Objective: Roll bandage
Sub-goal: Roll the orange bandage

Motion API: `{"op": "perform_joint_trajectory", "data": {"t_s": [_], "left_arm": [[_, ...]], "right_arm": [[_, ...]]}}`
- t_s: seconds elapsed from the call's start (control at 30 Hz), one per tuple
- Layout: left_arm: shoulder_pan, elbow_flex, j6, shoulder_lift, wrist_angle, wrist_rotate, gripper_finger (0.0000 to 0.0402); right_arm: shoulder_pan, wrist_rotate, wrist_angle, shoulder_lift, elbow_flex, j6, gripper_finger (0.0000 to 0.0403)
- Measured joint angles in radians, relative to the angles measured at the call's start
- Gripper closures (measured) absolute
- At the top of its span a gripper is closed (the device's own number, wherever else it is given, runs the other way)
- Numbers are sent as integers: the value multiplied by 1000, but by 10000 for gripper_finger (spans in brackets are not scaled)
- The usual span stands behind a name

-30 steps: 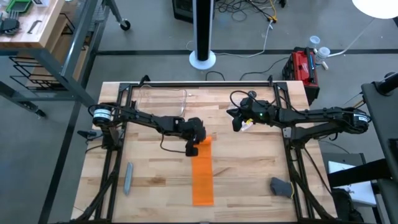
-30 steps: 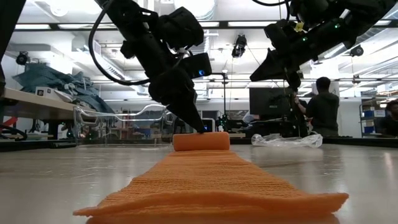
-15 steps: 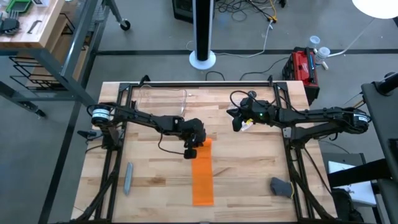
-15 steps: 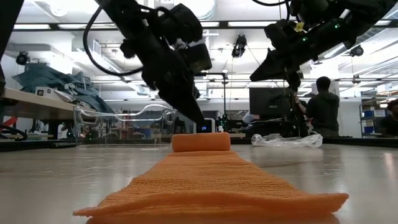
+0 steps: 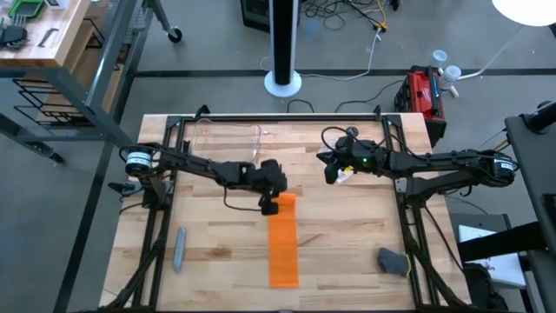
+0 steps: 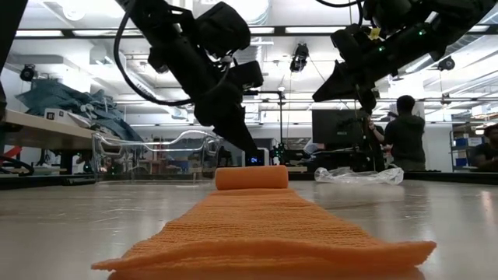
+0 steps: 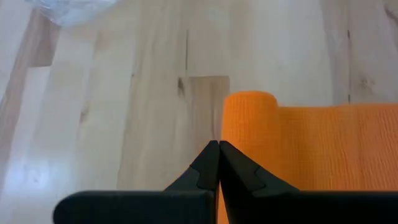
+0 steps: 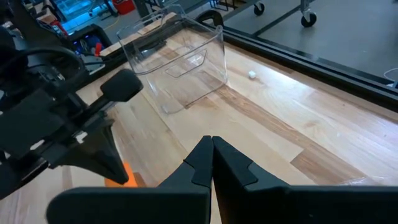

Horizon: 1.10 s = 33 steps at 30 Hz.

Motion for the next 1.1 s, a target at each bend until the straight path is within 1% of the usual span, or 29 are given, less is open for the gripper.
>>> {"op": "perform_joint_trajectory", "data": {"t_s": [0.07,0.27,0.47,0.7,0.83,1.1], "left_arm": [[0,-6,0,0,-1,3,401],[0,-8,4,1,0,60,401],[0,-18,9,1,2,63,401],[0,-78,11,2,93,63,401],[1,-89,19,2,98,65,401],[1,-90,11,2,113,142,401]], "right_arm": [[0,0,0,0,0,0,403],[0,0,2,0,0,0,403],[0,-1,3,0,0,0,403],[0,-2,3,-18,0,-1,403],[0,-2,2,-38,0,-8,403],[0,-2,-1,-45,0,-13,403]]}}
